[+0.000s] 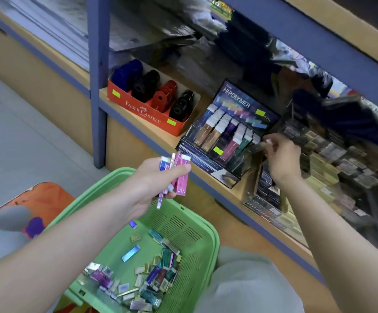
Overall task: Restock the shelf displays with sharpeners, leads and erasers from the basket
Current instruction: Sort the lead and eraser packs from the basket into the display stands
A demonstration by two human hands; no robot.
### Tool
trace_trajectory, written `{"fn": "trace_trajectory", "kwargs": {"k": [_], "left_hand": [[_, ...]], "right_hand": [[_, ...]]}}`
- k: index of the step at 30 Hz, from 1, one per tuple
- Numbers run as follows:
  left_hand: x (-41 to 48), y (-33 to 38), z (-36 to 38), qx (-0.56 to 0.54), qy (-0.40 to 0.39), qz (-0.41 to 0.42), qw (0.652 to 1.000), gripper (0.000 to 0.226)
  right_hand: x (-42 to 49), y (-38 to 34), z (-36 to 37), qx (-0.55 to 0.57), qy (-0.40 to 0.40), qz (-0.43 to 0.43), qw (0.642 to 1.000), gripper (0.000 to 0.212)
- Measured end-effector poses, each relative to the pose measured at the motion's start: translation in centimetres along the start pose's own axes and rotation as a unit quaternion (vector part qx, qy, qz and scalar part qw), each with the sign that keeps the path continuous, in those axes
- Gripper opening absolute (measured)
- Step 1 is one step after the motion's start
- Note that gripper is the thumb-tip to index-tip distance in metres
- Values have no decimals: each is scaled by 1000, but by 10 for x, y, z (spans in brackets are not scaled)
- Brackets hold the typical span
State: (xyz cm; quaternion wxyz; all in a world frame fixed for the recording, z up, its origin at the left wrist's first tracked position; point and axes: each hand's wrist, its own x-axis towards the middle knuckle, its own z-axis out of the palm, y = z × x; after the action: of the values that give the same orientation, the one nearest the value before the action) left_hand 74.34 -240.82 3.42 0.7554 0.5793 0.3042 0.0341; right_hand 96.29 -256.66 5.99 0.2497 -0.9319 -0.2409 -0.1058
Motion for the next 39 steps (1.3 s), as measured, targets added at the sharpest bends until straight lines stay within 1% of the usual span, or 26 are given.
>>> {"fn": "trace_trajectory", "kwargs": {"k": [2,5,7,9,13,15,16,17,19,21,23,25,27,29,31,35,37,39], "left_hand": [[7,2,0,-8,0,-10,1000,21],[14,3,1,-12,-1,-28,1000,23],[17,2,1,-16,-2,-37,999,23],[18,3,2,-30,-6,-45,999,22],[21,5,-1,-77,-1,-63,995,15],[22,6,-2,-87,4,-74,993,13],[23,6,-2,-87,7,-78,993,13],[24,6,-2,-86,10,-82,993,14],[26,5,-2,-84,15,-84,993,16],[28,4,-1,-88,16,-84,992,16],[29,5,0,-107,15,-88,990,16],[30,5,0,-98,16,-86,991,17],[32,3,1,-68,17,-77,995,18],[32,2,1,-34,14,-65,997,19],[32,1,2,-6,11,-51,999,20],[34,2,4,28,5,-31,999,22],[36,2,7,27,-9,-29,999,26],[38,2,9,13,-16,-34,999,28]], "right_hand": [[8,1,0,-9,-18,-12,1000,17],[17,-3,3,-50,-75,-59,994,13],[18,-3,8,-77,-84,-85,990,13],[18,0,14,-92,-58,-92,990,13],[18,4,19,-92,-23,-64,993,26],[15,1,19,-107,6,-78,991,24],[12,-2,19,-94,31,-91,991,22],[7,-9,18,-58,55,-97,992,20],[-4,-26,15,55,71,-82,993,16],[-18,-46,14,154,39,-70,985,10],[-32,-65,15,208,-27,-60,976,11],[-42,-80,17,230,-112,-38,966,22],[-48,-90,21,224,-200,-20,954,29],[-53,-94,23,236,-264,-16,935,22],[-55,-91,25,271,-294,-5,916,10],[-51,-80,23,310,-345,51,884,15],[-46,-77,20,319,-350,61,879,11],[-45,-75,15,349,-327,63,876,11]]}}
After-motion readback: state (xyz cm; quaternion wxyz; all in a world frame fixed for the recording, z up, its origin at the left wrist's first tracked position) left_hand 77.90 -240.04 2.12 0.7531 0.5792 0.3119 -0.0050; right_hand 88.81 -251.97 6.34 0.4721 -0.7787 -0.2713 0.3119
